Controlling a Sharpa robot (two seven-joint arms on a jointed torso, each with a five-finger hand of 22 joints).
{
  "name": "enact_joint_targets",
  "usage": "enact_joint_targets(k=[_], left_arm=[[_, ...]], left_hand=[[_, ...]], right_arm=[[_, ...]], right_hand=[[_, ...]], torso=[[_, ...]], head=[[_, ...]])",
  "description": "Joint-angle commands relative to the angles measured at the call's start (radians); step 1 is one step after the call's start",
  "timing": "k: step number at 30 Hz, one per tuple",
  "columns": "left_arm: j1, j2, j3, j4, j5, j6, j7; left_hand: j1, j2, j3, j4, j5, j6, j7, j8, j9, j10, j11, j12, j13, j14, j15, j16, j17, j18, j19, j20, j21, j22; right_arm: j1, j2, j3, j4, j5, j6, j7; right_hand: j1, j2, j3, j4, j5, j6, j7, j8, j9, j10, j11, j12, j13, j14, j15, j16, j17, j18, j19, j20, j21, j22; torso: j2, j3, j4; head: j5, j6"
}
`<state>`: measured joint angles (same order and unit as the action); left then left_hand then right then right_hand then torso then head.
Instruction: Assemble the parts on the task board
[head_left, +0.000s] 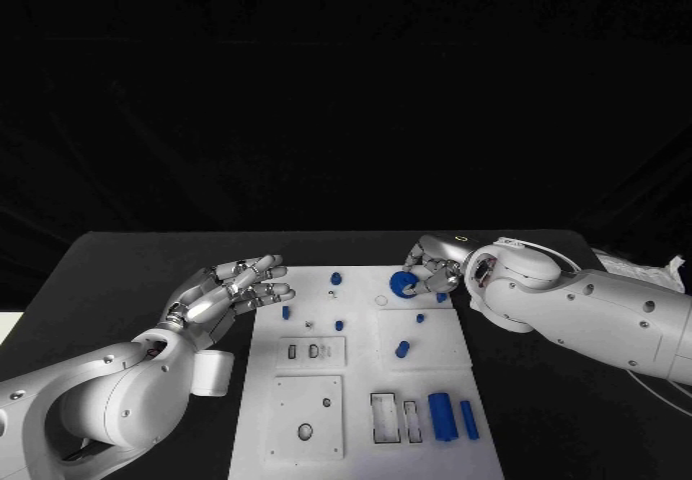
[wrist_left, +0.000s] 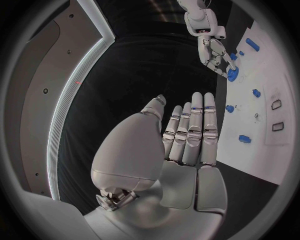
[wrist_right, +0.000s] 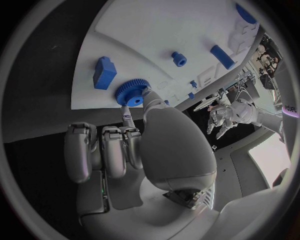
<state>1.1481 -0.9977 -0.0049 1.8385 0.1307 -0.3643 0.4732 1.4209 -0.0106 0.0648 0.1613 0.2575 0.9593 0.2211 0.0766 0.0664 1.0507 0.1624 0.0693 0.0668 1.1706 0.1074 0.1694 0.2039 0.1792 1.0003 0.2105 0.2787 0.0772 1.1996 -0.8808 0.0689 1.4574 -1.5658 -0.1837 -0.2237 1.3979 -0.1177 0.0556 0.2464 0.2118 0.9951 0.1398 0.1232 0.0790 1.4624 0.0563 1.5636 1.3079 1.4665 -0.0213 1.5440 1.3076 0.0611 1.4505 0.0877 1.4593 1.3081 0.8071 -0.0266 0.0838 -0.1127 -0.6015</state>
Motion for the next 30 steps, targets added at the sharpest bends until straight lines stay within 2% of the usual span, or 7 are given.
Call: enact_joint_targets(k=[1,7,14,20,25,30], left_arm=[[0.001,0.002,0.001,0.001,0.001,0.023,0.003],[0.001,0.001,0.001,0.001,0.001,0.023,0.002],[0.001,0.001,0.001,0.001,0.001,0.023,0.001],[0.001,0.002,0.001,0.001,0.001,0.023,0.001],[0.001,0.002,0.001,0.000,0.001,0.024,0.001],[0.001,0.002,0.001,0.000,0.001,0.024,0.001]], left_hand=[[0.010,0.000,0.000,-0.005,-0.006,0.002,0.005,-0.007,-0.001,-0.002,0.004,-0.004,0.000,-0.001,-0.001,-0.003,0.002,0.004,0.001,0.004,-0.004,-0.001],[0.010,0.000,0.000,-0.005,-0.006,0.002,0.005,-0.007,-0.001,-0.002,0.004,-0.004,0.000,-0.001,-0.001,-0.003,0.002,0.004,0.001,0.004,-0.004,-0.001],[0.010,0.000,0.000,-0.005,-0.006,0.002,0.005,-0.007,-0.001,-0.002,0.004,-0.004,0.000,-0.001,-0.001,-0.003,0.002,0.004,0.001,0.004,-0.004,-0.001],[0.010,0.000,0.000,-0.005,-0.006,0.002,0.005,-0.007,-0.001,-0.002,0.004,-0.004,0.000,-0.001,-0.001,-0.003,0.002,0.004,0.001,0.004,-0.004,-0.001],[0.009,0.000,0.003,-0.006,-0.008,0.003,0.003,-0.008,0.000,-0.001,0.004,-0.004,0.000,-0.001,-0.001,-0.005,0.003,0.004,0.002,0.004,-0.005,-0.002],[0.009,0.000,0.003,-0.006,-0.008,0.003,0.003,-0.008,0.000,-0.001,0.004,-0.004,0.000,-0.001,-0.001,-0.005,0.003,0.004,0.002,0.004,-0.005,-0.002]], right_arm=[[-0.005,0.003,-0.002,-0.001,-0.035,0.021,0.002],[-0.008,0.005,-0.002,0.003,-0.084,0.011,0.003],[-0.017,0.006,-0.002,0.020,-0.159,-0.038,0.004],[-0.020,0.007,-0.002,0.036,-0.176,-0.073,0.012],[-0.021,0.006,-0.002,0.054,-0.175,-0.102,0.015],[-0.018,0.003,-0.001,0.094,-0.178,-0.128,-0.006]], right_hand=[[0.015,0.015,0.011,-0.018,-0.024,0.014,-0.001,0.009,0.002,0.108,-0.002,0.006,0.262,0.093,0.001,0.007,0.207,-0.010,0.007,-0.002,0.006,0.012],[0.035,0.019,0.039,-0.044,-0.047,0.039,-0.006,0.018,0.005,0.108,-0.006,0.007,0.263,0.095,-0.003,0.010,0.216,-0.013,0.013,-0.006,0.014,0.028],[0.054,0.034,0.097,-0.071,-0.083,0.079,-0.022,0.031,0.012,0.108,-0.020,0.007,0.263,0.096,-0.014,0.012,0.221,-0.017,0.021,-0.015,0.023,0.049],[0.046,0.047,0.131,-0.078,-0.066,0.096,-0.028,0.030,0.015,0.108,-0.026,0.007,0.263,0.097,-0.020,0.015,0.229,-0.020,0.028,-0.021,0.030,0.064],[0.024,0.043,0.147,-0.077,-0.051,0.101,-0.030,0.025,0.015,0.108,-0.028,0.007,0.263,0.098,-0.022,0.015,0.231,-0.022,0.032,-0.024,0.034,0.074],[0.001,0.040,0.154,-0.071,-0.046,0.101,-0.030,0.020,0.015,0.108,-0.028,0.007,0.263,0.098,-0.022,0.015,0.231,-0.023,0.036,-0.024,0.038,0.082]], torso=[[0.000,-0.0001,0.0002],[0.000,-0.0002,-0.0005],[0.000,0.0003,0.0002],[-0.001,-0.0003,0.0012],[-0.001,-0.0004,0.0011],[-0.001,-0.0005,0.0004]], head=[[0.001,-0.001],[0.000,-0.002],[0.001,-0.003],[0.001,-0.002],[0.003,-0.001],[0.009,0.000]])
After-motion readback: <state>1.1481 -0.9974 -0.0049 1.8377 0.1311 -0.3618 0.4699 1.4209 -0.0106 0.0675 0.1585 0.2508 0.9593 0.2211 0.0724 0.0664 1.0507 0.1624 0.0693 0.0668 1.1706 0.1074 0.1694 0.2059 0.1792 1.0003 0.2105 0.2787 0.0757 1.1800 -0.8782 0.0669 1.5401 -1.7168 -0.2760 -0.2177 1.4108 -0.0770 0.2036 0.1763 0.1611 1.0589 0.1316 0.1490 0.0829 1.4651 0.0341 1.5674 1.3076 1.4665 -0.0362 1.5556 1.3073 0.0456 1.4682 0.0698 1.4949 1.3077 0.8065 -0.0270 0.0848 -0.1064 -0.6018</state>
